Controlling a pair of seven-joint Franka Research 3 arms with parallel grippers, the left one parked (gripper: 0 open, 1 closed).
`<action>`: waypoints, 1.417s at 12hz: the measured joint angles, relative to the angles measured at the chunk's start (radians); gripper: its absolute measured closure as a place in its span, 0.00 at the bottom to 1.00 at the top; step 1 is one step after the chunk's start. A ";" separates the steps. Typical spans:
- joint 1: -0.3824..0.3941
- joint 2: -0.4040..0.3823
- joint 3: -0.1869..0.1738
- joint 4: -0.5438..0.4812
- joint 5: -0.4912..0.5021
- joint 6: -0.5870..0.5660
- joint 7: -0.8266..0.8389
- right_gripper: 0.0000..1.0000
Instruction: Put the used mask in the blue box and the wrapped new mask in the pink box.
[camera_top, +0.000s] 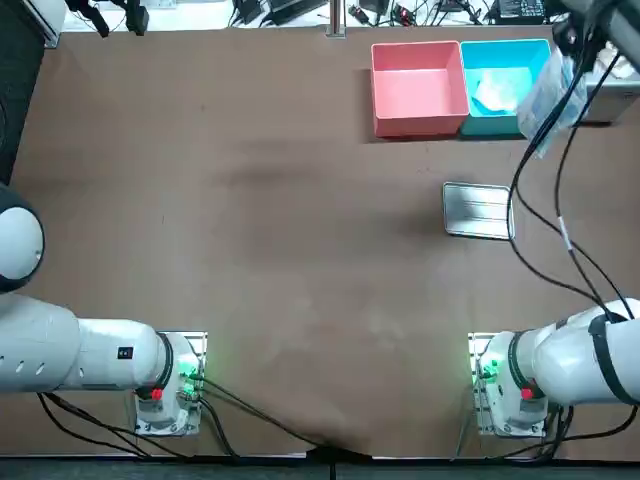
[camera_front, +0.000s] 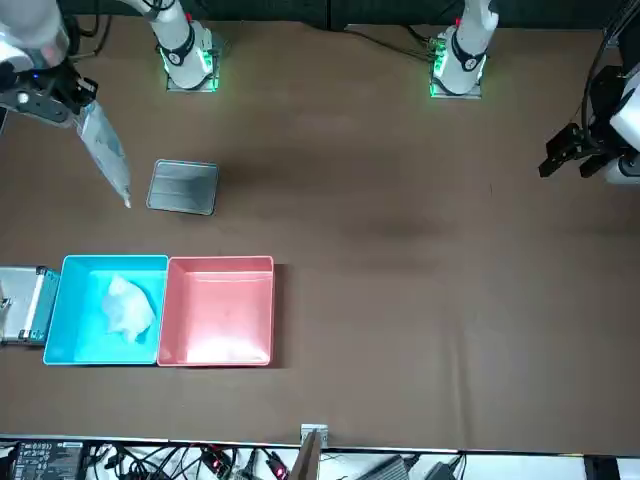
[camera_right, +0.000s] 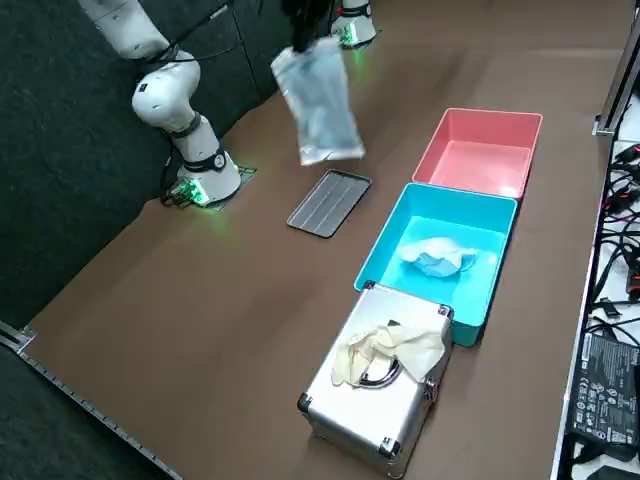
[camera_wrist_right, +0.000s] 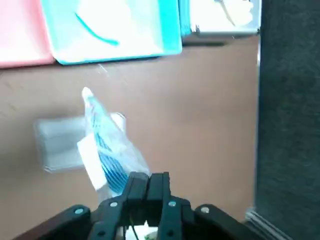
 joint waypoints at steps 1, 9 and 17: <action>0.005 0.042 0.000 0.070 0.023 0.000 0.032 0.99; 0.095 0.483 0.005 0.401 0.068 0.159 0.370 0.99; 0.093 0.691 0.002 0.503 0.082 0.243 0.518 0.99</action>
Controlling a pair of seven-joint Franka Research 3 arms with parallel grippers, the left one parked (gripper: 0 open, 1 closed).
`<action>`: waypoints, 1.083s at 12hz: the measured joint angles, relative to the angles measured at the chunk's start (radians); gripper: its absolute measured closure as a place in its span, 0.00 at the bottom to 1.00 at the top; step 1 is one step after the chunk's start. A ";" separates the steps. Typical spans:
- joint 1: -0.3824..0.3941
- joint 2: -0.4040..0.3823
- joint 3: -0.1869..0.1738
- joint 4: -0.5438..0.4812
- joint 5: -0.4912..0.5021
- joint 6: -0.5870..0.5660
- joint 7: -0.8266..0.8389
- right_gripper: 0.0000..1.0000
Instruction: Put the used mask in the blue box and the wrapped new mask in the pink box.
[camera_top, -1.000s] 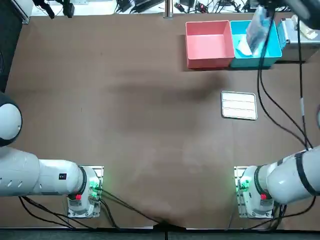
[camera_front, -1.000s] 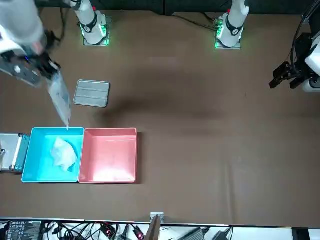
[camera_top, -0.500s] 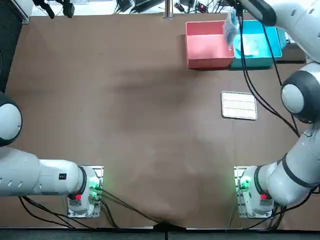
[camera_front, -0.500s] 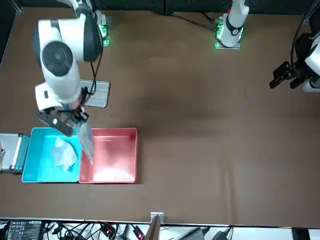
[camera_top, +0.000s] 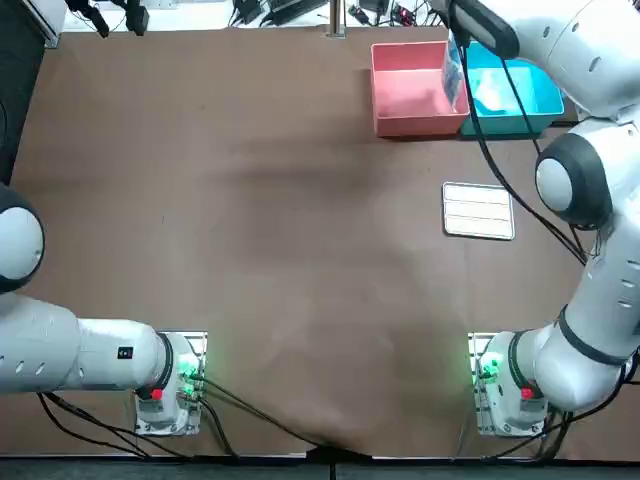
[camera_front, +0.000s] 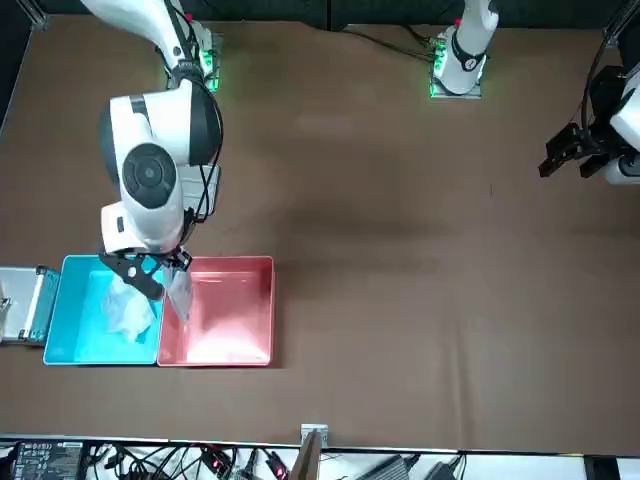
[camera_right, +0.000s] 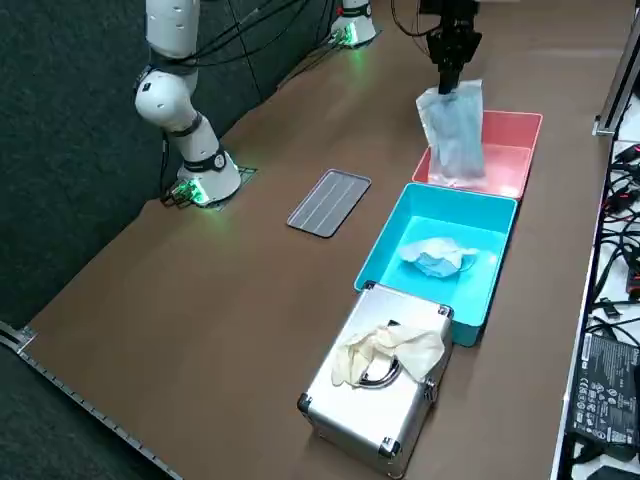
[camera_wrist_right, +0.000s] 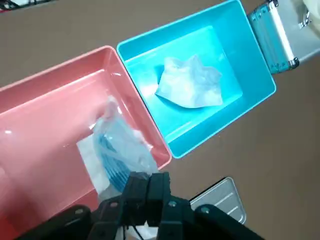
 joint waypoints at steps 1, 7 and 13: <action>0.000 0.025 -0.001 0.001 0.001 -0.002 0.019 0.99; 0.000 0.135 -0.003 0.002 0.030 0.001 0.152 0.92; 0.034 0.166 -0.002 0.011 0.096 0.018 0.167 0.22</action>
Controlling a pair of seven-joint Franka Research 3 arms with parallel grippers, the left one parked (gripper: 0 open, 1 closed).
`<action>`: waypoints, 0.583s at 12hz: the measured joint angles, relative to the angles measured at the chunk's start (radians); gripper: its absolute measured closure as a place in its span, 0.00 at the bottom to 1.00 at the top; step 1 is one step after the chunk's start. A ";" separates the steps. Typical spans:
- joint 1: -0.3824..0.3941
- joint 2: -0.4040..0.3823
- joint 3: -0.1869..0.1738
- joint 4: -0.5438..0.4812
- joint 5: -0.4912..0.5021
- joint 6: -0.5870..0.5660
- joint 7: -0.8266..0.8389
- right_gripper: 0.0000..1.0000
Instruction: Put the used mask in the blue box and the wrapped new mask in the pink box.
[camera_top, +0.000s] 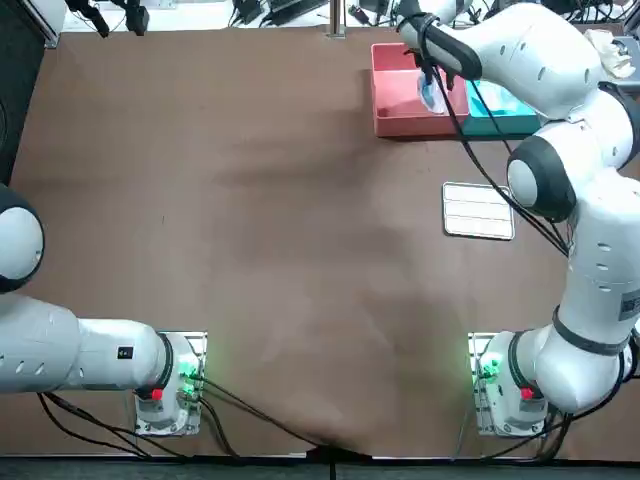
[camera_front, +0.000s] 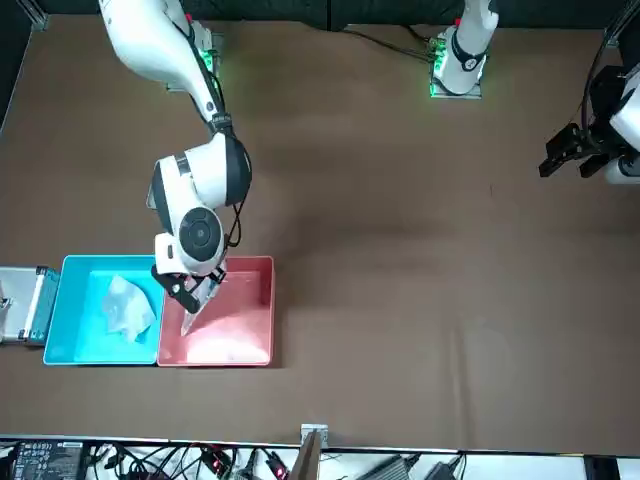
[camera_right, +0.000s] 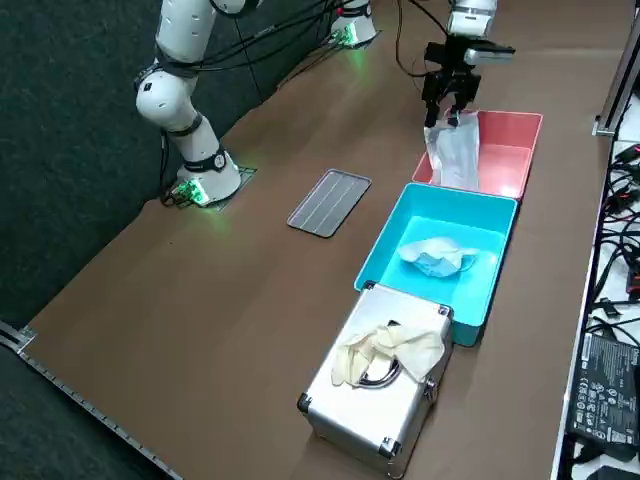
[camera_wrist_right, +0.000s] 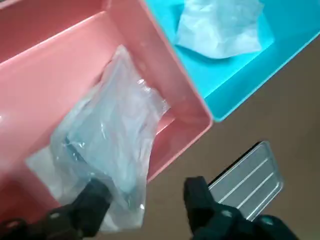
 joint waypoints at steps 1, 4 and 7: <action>0.008 -0.001 0.000 0.008 0.017 0.000 0.001 0.11; 0.015 -0.009 -0.002 0.051 0.076 -0.004 0.003 0.00; 0.003 -0.042 -0.013 0.103 0.139 -0.014 0.002 0.00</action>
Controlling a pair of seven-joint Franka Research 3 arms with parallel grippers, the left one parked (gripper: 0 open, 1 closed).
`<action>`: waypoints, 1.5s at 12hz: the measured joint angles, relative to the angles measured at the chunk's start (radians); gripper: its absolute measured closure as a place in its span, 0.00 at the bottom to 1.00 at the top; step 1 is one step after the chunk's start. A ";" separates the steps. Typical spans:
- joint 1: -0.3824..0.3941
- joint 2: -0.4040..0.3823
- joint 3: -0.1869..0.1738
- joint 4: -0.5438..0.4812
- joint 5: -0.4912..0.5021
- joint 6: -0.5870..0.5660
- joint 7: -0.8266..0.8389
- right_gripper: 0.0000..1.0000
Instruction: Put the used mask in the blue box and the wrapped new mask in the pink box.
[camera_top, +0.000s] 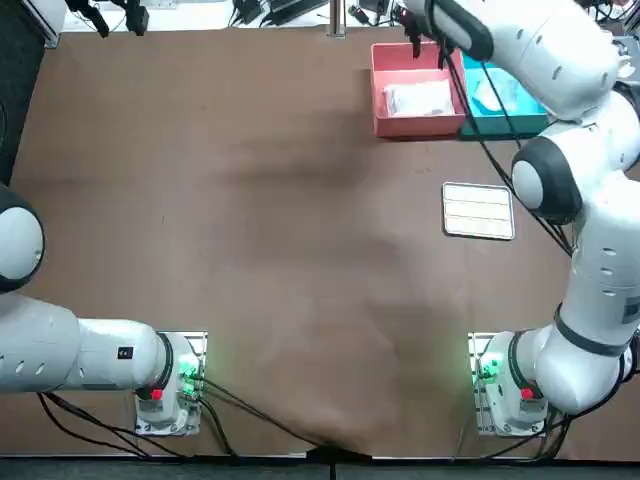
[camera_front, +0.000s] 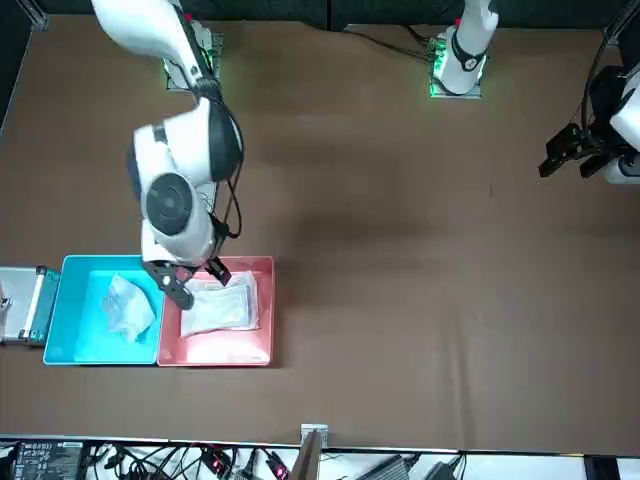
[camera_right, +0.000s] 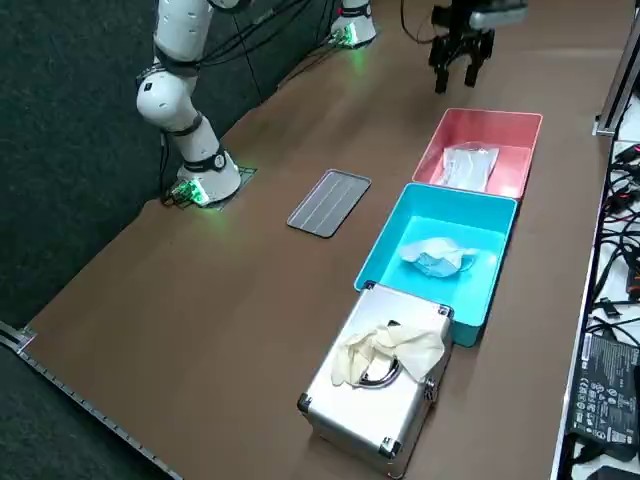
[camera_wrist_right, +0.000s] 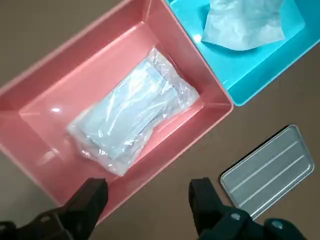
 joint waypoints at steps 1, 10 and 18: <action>-0.026 -0.040 -0.001 0.012 0.041 -0.008 -0.027 0.00; -0.192 -0.216 -0.005 0.011 0.073 -0.204 -0.656 0.00; -0.301 -0.415 -0.007 -0.184 0.075 -0.211 -1.029 0.00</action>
